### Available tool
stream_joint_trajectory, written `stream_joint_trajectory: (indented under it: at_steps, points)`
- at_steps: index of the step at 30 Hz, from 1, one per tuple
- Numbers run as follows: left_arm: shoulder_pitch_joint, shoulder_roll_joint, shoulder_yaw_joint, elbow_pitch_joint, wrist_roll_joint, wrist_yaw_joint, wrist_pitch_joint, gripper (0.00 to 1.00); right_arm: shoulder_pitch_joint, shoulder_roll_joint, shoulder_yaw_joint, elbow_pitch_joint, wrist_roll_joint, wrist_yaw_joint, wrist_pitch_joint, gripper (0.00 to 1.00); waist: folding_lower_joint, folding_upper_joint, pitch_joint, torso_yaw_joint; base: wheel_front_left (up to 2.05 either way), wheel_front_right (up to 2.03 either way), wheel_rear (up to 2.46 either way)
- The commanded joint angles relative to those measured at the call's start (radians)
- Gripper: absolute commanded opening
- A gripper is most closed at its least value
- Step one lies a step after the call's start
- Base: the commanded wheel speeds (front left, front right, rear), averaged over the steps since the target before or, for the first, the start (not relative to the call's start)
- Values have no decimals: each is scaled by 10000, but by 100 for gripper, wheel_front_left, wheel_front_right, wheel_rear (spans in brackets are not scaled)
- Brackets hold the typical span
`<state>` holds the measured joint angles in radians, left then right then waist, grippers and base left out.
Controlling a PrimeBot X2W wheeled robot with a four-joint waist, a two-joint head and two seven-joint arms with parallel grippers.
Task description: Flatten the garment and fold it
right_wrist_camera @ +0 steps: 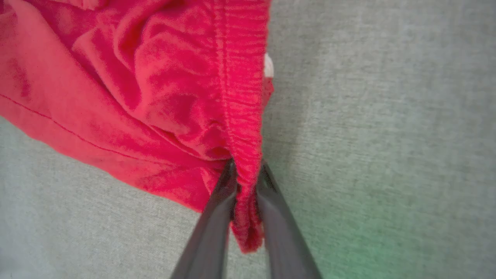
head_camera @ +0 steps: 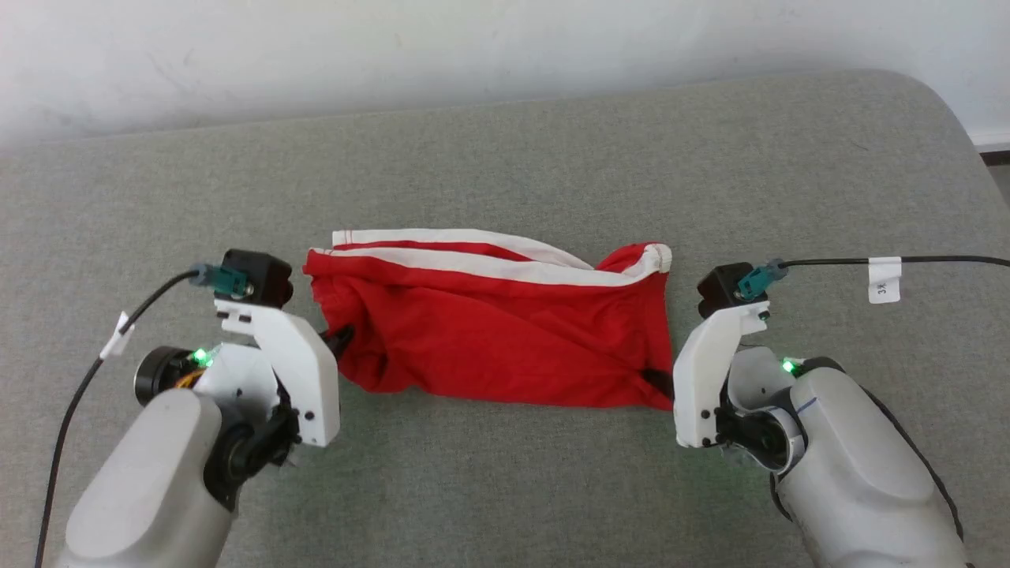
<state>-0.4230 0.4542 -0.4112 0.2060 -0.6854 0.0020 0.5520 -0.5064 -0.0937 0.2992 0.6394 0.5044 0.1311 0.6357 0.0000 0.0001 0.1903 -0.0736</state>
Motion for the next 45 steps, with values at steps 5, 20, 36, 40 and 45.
stream_joint_trajectory:
  at_steps: [5, 20, 36, 40, 45]
  points:
    - [714, 163, 112, -555, 47, 163, -449, 0, 318, 28, 319, -376, 972, -4, -266, 0, 0, -1, -319, 42, 0, 0, 0]
    - [4954, 704, 802, -3570, -355, 1784, -1048, 0, 3202, -1400, -12, -3833, 2430, -4, -450, 0, 0, -1, -1611, 328, 0, 0, 0]
    - [5842, -494, 1146, -2240, -466, 2137, -3250, 100, 5506, -659, -1037, -4482, 328, -4, -2832, 100, 0, -1, -1868, 452, 0, 0, 0]
    - [5806, -688, 1324, -2344, 269, 2329, -4814, 100, 6080, -381, -1539, -5415, -272, -4, -3166, 100, 0, -1, -2030, 491, 0, 0, 0]
    - [5619, -824, 1291, -2348, 1414, 2414, -6922, 100, 6226, -292, -1985, -6177, -813, -4, -2327, 100, 0, -1, -2147, 618, 0, 0, 0]
